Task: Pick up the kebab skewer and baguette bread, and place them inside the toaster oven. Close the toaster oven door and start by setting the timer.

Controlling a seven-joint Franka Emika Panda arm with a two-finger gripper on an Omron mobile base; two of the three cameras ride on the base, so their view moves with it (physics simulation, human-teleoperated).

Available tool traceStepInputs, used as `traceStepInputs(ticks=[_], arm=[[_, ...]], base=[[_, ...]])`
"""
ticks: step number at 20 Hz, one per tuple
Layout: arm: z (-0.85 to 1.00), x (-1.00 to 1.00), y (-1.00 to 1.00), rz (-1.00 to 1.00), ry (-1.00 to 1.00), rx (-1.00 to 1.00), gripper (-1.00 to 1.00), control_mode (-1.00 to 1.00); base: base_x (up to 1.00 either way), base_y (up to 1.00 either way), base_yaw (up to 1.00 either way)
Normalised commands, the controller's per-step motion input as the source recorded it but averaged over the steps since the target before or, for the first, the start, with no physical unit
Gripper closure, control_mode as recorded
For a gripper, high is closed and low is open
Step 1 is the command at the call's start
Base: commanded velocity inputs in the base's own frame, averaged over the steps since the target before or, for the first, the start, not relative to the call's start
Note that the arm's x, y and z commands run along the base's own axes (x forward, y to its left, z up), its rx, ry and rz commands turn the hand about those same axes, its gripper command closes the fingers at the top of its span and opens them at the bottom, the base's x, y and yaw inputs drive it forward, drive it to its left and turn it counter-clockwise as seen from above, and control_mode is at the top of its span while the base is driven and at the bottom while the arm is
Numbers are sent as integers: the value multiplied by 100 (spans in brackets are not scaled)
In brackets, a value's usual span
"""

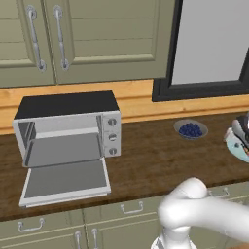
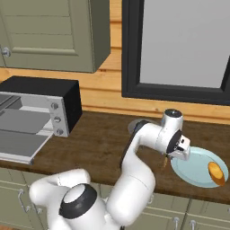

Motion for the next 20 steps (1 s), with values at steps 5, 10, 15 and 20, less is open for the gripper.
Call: traceStepInputs(ticks=[5, 10, 15, 20], arm=[[44, -4, 100, 0, -2, -9, 100, -100], [42, -19, 100, 0, 1, -1, 100, -100], [21, -33, 100, 0, 0, 0, 100, -100], [14, -12, 100, 1, 0, -1, 100, -100]], base=[[0, 0, 0], [0, 0, 0], [0, 0, 0], [0, 0, 0]])
